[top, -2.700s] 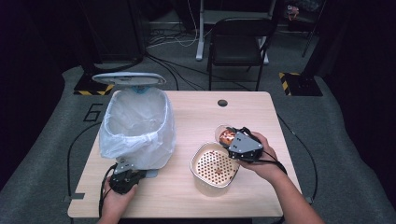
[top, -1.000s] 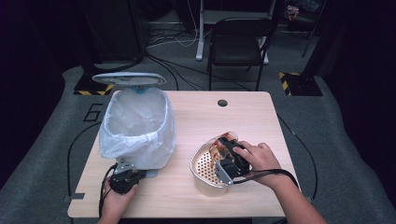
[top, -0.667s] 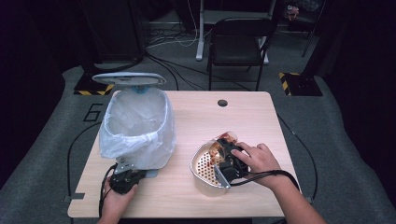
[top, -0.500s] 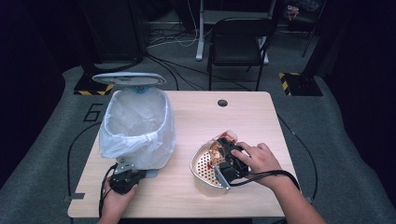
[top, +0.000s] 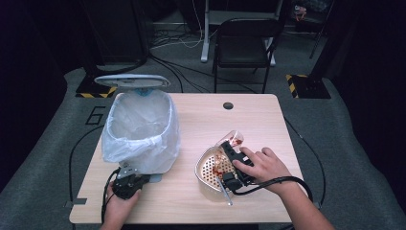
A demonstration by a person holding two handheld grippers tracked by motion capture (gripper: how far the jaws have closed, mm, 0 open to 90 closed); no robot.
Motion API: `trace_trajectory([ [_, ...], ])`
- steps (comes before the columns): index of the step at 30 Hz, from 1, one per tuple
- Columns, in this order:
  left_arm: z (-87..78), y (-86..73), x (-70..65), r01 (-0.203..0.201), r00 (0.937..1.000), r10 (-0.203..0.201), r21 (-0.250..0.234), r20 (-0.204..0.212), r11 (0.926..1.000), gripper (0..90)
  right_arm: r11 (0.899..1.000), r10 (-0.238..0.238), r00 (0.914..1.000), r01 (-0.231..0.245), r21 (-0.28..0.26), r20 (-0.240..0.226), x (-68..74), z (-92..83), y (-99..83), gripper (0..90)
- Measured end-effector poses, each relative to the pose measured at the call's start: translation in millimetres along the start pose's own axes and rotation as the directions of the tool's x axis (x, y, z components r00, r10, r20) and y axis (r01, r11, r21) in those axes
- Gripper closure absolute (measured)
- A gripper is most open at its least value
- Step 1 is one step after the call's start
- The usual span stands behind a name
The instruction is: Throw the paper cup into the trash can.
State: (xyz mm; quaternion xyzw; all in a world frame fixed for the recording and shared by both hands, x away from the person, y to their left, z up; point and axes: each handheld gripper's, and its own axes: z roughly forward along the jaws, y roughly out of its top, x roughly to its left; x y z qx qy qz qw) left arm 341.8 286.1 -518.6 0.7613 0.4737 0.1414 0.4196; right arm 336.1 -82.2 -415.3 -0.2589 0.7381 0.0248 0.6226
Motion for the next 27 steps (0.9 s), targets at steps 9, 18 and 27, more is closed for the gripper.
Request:
trace_trajectory([
  [9, 0.3, -0.1, -0.5, 0.007, 1.0000, -0.007, -0.005, -0.004, 1.0000, 90.0, 0.986, -0.166, 0.9857, 0.166, 0.003, 0.031, 1.2, 1.4, 0.9, 53.8],
  [18, 0.3, -0.1, -0.5, 0.007, 1.0000, -0.007, -0.005, -0.003, 1.0000, 90.0, 0.986, -0.165, 0.9858, 0.165, 0.006, 0.030, 1.5, 1.2, 1.8, 53.8],
  [27, 0.0, -0.1, -0.1, 0.002, 1.0000, -0.002, -0.001, -0.001, 1.0000, 90.0, 0.984, -0.177, 0.9833, 0.177, 0.006, 0.042, -0.5, 0.0, 2.0, 53.7],
])
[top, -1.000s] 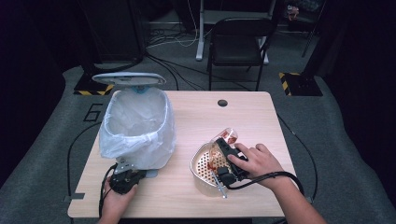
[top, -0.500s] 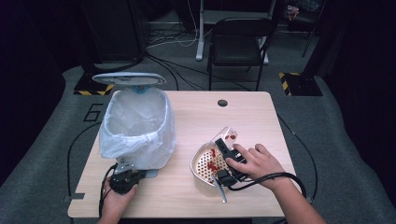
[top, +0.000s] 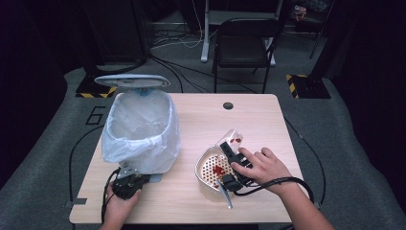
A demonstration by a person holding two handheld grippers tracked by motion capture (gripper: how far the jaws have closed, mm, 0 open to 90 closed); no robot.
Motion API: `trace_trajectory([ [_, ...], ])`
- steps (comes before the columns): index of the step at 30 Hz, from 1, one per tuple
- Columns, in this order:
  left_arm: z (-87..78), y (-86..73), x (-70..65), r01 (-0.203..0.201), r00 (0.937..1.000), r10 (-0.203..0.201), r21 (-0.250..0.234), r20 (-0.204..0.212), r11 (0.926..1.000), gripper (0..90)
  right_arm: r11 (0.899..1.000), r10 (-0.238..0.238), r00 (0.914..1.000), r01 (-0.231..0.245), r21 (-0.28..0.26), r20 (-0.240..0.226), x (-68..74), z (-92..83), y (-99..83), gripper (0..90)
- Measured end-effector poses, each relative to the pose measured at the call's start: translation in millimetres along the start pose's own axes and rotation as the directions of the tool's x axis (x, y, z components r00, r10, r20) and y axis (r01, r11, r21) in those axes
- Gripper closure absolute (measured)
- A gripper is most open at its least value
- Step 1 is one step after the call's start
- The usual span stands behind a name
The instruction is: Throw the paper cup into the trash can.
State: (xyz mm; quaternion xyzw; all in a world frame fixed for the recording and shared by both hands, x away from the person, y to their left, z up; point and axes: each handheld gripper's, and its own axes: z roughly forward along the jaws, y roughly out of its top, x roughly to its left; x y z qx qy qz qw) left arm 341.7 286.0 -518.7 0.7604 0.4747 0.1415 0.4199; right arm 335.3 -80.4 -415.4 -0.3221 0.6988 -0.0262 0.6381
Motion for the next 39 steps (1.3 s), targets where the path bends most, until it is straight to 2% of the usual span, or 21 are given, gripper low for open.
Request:
trace_trajectory([
  [7, 0.0, 0.0, 0.1, 0.000, 1.0000, 0.000, 0.000, 0.002, 1.0000, 90.0, 1.000, -0.013, 0.9999, 0.013, 0.005, 0.009, 0.3, -0.6, 0.3, 53.6],
  [13, 0.3, -0.1, -0.3, 0.007, 1.0000, -0.007, -0.004, -0.001, 1.0000, 90.0, 1.000, -0.025, 0.9997, 0.025, 0.003, -0.004, 0.9, -0.5, 0.0, 53.4],
  [22, 0.3, -0.1, -0.4, 0.008, 1.0000, -0.008, -0.005, -0.002, 1.0000, 90.0, 0.999, -0.040, 0.9992, 0.040, 0.008, -0.001, 2.2, -1.3, 0.1, 53.4],
  [23, 0.3, -0.1, -0.4, 0.007, 1.0000, -0.007, -0.005, -0.002, 1.0000, 90.0, 0.970, 0.241, 0.9705, -0.241, -0.014, 0.000, 21.0, 0.5, 7.4, 53.4],
  [24, 0.3, -0.1, -0.3, 0.007, 1.0000, -0.007, -0.005, -0.002, 1.0000, 90.0, 0.982, 0.188, 0.9821, -0.189, -0.010, -0.004, 17.7, 0.2, 5.6, 53.4],
  [25, 0.3, -0.1, -0.3, 0.007, 1.0000, -0.007, -0.005, -0.001, 1.0000, 90.0, 0.998, -0.058, 0.9978, 0.059, 0.011, -0.032, 3.0, -1.2, -0.4, 53.5],
  [26, 0.3, -0.1, -0.3, 0.008, 1.0000, -0.008, -0.005, -0.001, 1.0000, 90.0, 0.999, 0.046, 0.9987, -0.046, -0.004, -0.021, 10.4, 0.1, 2.0, 53.5],
  [27, 0.4, -0.1, -0.4, 0.008, 1.0000, -0.008, -0.005, -0.002, 1.0000, 90.0, 0.990, 0.140, 0.9901, -0.140, -0.011, -0.004, 15.6, 0.3, 4.4, 53.5],
  [28, 0.3, -0.1, -0.4, 0.007, 1.0000, -0.007, -0.005, -0.002, 1.0000, 90.0, 0.998, -0.065, 0.9975, 0.065, 0.013, -0.028, 2.3, -1.8, -0.4, 53.5],
  [39, 0.3, -0.1, -0.4, 0.006, 1.0000, -0.006, -0.004, -0.002, 1.0000, 90.0, 0.997, -0.075, 0.9968, 0.075, 0.008, -0.028, 2.1, -1.9, 0.0, 53.4],
])
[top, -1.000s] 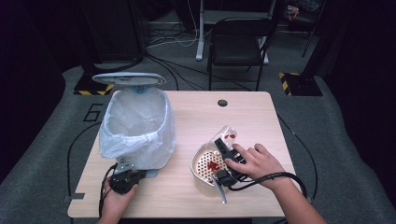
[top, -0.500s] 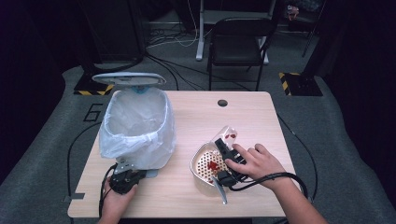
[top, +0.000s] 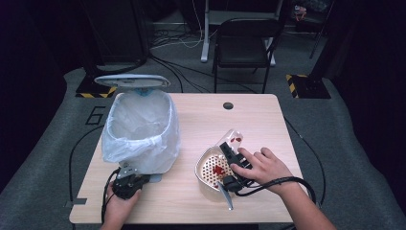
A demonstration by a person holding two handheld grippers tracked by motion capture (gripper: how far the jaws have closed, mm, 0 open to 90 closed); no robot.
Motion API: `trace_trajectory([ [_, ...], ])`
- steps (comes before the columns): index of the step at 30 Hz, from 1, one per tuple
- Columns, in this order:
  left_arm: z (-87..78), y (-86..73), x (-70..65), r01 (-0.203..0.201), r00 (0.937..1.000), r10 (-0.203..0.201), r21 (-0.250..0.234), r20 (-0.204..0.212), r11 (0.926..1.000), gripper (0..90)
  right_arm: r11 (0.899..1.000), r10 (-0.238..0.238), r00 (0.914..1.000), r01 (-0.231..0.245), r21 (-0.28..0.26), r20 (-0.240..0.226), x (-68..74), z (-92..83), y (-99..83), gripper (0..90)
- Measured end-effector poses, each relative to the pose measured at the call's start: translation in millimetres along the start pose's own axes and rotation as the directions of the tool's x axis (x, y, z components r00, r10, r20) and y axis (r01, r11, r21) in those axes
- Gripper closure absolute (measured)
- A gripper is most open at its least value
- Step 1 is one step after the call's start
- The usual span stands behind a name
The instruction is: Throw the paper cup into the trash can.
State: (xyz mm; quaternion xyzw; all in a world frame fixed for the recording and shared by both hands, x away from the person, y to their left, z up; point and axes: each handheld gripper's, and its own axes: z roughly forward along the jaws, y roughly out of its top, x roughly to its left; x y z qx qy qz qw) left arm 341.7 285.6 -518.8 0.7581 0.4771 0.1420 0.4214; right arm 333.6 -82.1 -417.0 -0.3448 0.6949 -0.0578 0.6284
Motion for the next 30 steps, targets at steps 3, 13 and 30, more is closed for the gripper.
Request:
trace_trajectory([
  [3, 0.0, 0.0, 0.0, 0.000, 1.0000, 0.000, 0.000, 0.000, 1.0000, 90.0, 1.000, 0.000, 1.0000, 0.000, 0.000, -0.001, -0.1, 0.1, 0.1, 53.4],
  [13, -0.2, 0.1, 0.2, -0.007, 1.0000, 0.007, 0.004, 0.002, 1.0000, 90.0, 1.000, -0.001, 1.0000, 0.001, 0.003, 0.001, -1.2, -0.5, -0.5, 53.5],
  [30, 0.2, -0.1, -0.2, 0.004, 1.0000, -0.004, -0.003, 0.000, 1.0000, 90.0, 0.824, 0.553, 0.8262, -0.561, -0.074, -0.108, -17.0, 4.7, -28.2, 53.2],
])
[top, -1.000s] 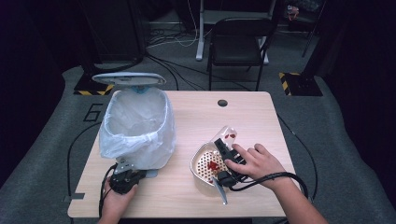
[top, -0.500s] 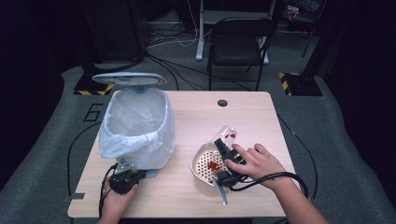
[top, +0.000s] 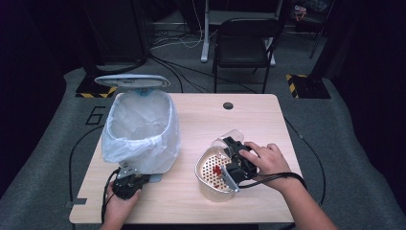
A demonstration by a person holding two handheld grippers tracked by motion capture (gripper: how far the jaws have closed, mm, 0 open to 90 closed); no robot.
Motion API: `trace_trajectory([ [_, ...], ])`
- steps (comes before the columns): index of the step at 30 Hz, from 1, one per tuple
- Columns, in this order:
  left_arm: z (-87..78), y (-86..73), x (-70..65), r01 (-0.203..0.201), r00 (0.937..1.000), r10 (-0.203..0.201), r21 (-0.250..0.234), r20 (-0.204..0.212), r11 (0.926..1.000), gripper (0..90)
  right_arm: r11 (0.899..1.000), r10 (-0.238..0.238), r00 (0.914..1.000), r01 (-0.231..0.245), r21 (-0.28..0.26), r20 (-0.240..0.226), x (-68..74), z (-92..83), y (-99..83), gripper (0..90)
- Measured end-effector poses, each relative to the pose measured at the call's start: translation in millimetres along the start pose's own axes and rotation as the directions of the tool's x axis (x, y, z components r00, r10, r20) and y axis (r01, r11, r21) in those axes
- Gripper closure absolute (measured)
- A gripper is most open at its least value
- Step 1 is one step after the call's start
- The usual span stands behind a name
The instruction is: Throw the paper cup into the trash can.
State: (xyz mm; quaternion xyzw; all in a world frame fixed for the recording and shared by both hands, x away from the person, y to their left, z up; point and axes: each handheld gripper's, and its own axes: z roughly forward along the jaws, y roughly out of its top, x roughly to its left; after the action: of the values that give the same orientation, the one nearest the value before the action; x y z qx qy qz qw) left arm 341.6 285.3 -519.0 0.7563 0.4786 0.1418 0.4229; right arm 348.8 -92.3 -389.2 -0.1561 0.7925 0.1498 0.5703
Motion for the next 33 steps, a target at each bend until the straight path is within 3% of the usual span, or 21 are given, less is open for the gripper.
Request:
trace_trajectory([
  [1, 0.0, 0.0, 0.0, 0.000, 1.0000, 0.000, 0.000, 0.000, 1.0000, 90.0, 1.000, 0.000, 1.0000, 0.000, 0.000, 0.000, 0.0, 0.0, 0.0, 53.2],
  [3, 0.0, 0.0, 0.0, -0.001, 1.0000, 0.001, 0.001, 0.000, 1.0000, 90.0, 0.997, 0.080, 0.9967, -0.080, -0.013, -0.012, -3.5, 3.5, -7.2, 53.2],
  [6, -0.2, 0.1, 0.3, -0.004, 1.0000, 0.004, 0.004, 0.000, 1.0000, 90.0, 0.981, 0.194, 0.9802, -0.195, -0.024, -0.042, -7.7, 9.6, -18.4, 53.2],
  [7, -0.4, 0.1, 0.6, -0.009, 1.0000, 0.009, 0.007, 0.002, 0.9999, 90.0, 0.970, 0.241, 0.9690, -0.242, -0.023, -0.054, -9.0, 11.8, -22.6, 53.2],
  [11, -0.4, 0.0, 0.8, -0.008, 1.0000, 0.008, 0.006, 0.006, 1.0000, 90.0, 0.937, 0.345, 0.9353, -0.348, -0.034, -0.080, -13.7, 17.7, -34.4, 53.3],
  [14, -0.4, 0.0, 0.8, -0.007, 1.0000, 0.007, 0.006, 0.006, 1.0000, 90.0, 0.900, 0.429, 0.8981, -0.434, -0.044, -0.097, -17.7, 21.5, -42.9, 53.4],
  [17, -0.4, 0.0, 0.7, -0.009, 1.0000, 0.008, 0.006, 0.005, 0.9999, 90.0, 0.854, 0.509, 0.8530, -0.517, -0.060, -0.117, -23.0, 24.5, -51.7, 53.4],
  [19, -0.3, 0.0, 0.7, -0.007, 1.0000, 0.007, 0.005, 0.006, 1.0000, 90.0, 0.819, 0.562, 0.8171, -0.572, -0.054, -0.128, -25.9, 26.6, -57.2, 53.4],
  [21, -0.4, 0.0, 0.8, -0.007, 1.0000, 0.007, 0.006, 0.006, 1.0000, 90.0, 0.795, 0.594, 0.7928, -0.605, -0.052, -0.136, -28.0, 28.7, -61.1, 53.5],
  [22, -0.4, 0.1, 0.9, -0.006, 1.0000, 0.006, 0.006, 0.007, 1.0000, 90.0, 0.762, 0.632, 0.7584, -0.646, -0.052, -0.160, -30.3, 31.2, -65.0, 53.5],
  [23, -0.4, 0.1, 0.9, -0.006, 1.0000, 0.006, 0.006, 0.008, 1.0000, 90.0, 0.762, 0.632, 0.7584, -0.646, -0.052, -0.160, -30.3, 31.2, -65.0, 53.5],
  [25, -0.4, 0.1, 0.9, -0.007, 1.0000, 0.007, 0.007, 0.007, 1.0000, 90.0, 0.723, 0.672, 0.7171, -0.689, -0.045, -0.185, -31.3, 34.5, -68.3, 53.5],
  [29, -0.4, 0.1, 0.9, -0.007, 0.9999, 0.007, 0.006, 0.007, 1.0000, 90.0, 0.668, 0.722, 0.6536, -0.744, -0.019, -0.226, -31.0, 44.2, -74.1, 53.6],
  [30, -0.4, 0.0, 0.9, -0.007, 1.0000, 0.007, 0.006, 0.007, 1.0000, 90.0, 0.635, 0.748, 0.6167, -0.772, -0.004, -0.245, -30.4, 49.0, -76.8, 53.6],
  [31, -0.4, 0.0, 0.9, -0.007, 1.0000, 0.007, 0.006, 0.007, 1.0000, 90.0, 0.635, 0.748, 0.6167, -0.772, -0.004, -0.245, -30.4, 49.0, -76.8, 53.6],
  [32, -0.4, 0.1, 1.0, -0.007, 0.9999, 0.007, 0.007, 0.008, 1.0000, 90.0, 0.620, 0.759, 0.5987, -0.784, 0.005, -0.256, -30.2, 50.9, -77.9, 53.6],
  [33, -0.4, 0.1, 1.0, -0.006, 1.0000, 0.006, 0.006, 0.008, 1.0000, 90.0, 0.596, 0.777, 0.5707, -0.803, 0.018, -0.267, -30.2, 53.5, -79.8, 53.7],
])
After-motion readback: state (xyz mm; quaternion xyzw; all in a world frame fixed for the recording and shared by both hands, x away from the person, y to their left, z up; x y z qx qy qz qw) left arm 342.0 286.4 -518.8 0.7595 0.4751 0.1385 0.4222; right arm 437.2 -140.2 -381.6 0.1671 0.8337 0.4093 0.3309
